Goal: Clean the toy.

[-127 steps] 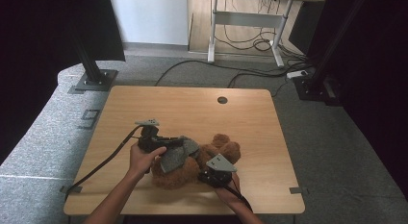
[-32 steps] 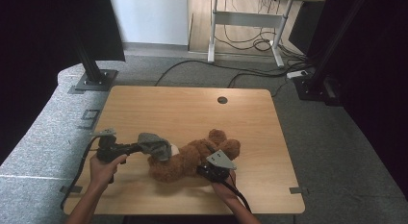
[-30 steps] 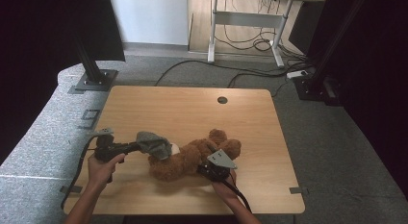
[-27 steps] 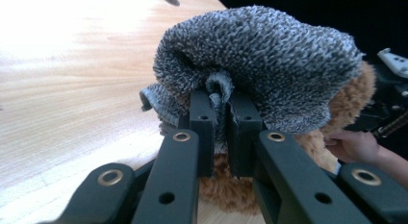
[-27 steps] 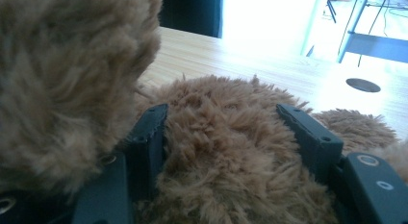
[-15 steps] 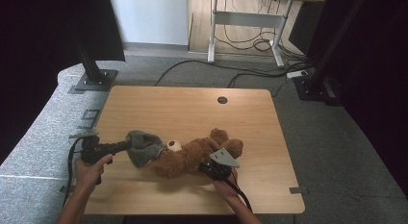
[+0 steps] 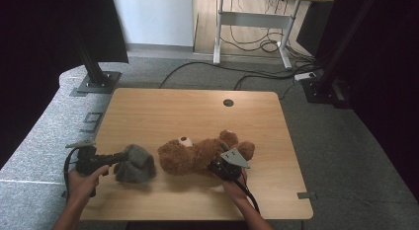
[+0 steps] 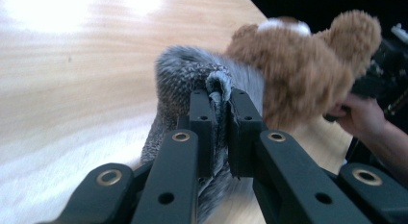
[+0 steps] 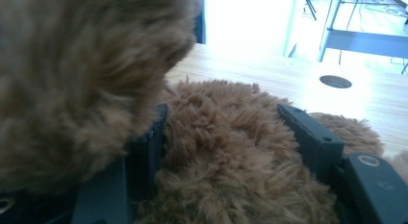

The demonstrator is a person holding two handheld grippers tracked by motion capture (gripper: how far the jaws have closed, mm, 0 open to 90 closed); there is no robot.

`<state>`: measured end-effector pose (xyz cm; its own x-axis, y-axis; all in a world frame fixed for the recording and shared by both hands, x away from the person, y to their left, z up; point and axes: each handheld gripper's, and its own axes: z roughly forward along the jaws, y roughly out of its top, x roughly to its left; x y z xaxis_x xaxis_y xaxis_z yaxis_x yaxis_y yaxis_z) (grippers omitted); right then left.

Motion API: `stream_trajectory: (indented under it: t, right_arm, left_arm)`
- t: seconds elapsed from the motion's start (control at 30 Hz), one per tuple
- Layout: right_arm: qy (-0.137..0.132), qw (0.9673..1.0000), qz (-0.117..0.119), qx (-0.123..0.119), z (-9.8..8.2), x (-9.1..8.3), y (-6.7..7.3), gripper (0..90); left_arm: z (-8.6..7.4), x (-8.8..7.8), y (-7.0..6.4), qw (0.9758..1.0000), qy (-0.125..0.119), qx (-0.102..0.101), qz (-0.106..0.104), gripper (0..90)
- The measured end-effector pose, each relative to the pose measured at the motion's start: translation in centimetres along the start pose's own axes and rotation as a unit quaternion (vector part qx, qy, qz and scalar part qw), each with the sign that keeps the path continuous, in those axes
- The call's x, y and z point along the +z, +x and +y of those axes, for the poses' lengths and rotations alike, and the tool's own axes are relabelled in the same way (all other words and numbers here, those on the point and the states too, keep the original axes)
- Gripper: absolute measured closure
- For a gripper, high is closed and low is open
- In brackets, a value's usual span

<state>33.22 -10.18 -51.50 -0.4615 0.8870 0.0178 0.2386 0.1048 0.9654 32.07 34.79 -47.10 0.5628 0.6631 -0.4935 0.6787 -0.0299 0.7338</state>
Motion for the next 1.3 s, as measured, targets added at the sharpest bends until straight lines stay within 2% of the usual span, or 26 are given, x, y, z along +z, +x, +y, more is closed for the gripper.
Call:
stream_trajectory:
  t: [0.17,0.33,0.43,0.5,0.63,0.8,0.93,1.13,1.23,1.3]
  right_arm:
    - [-0.002,1.0,-0.007,0.005,0.1,0.4,-0.5,38.0]
    - [-0.003,1.0,-0.007,0.004,0.1,0.4,-0.4,38.0]
    - [-0.003,0.9999,-0.002,0.01,0.1,0.3,-0.5,38.0]
    - [-0.003,0.9999,0.0,0.011,0.1,0.2,-0.5,38.0]
    - [-0.004,1.0,0.007,0.005,0.0,0.0,-0.1,38.0]
    - [-0.004,0.9999,0.011,0.0,0.0,-0.2,0.2,38.0]
    - [-0.005,0.9999,0.014,-0.003,-0.1,-0.4,0.5,38.0]
    - [-0.006,0.9997,0.019,-0.01,-0.3,-0.7,0.9,38.1]
    - [-0.007,0.9996,0.02,-0.016,-0.4,-0.8,1.1,38.1]
    - [-0.007,0.9996,0.021,-0.018,-0.4,-0.8,1.2,38.1]
  left_arm:
    - [-1.2,-1.0,0.2,0.9999,0.008,-0.006,0.003,81.7]
    - [-2.3,-1.1,0.7,0.9997,0.017,-0.018,0.006,80.9]
    - [-3.0,-1.2,0.9,0.9994,0.024,-0.024,-0.001,79.9]
    - [-3.1,-1.5,0.8,0.9993,0.024,-0.027,-0.001,75.3]
    - [-2.3,-2.6,0.5,0.9996,0.0,-0.03,0.0,58.9]
    - [-0.6,-2.8,-0.7,0.9996,-0.025,-0.016,0.003,48.6]
    - [0.6,-0.6,-2.1,0.9997,-0.011,-0.005,-0.022,45.0]
    - [2.0,5.0,-4.1,0.9977,0.023,0.001,-0.064,39.9]
    - [2.1,7.2,-4.9,0.997,0.042,0.006,-0.065,36.3]
    - [2.1,8.4,-5.3,0.996,0.049,0.004,-0.074,34.3]
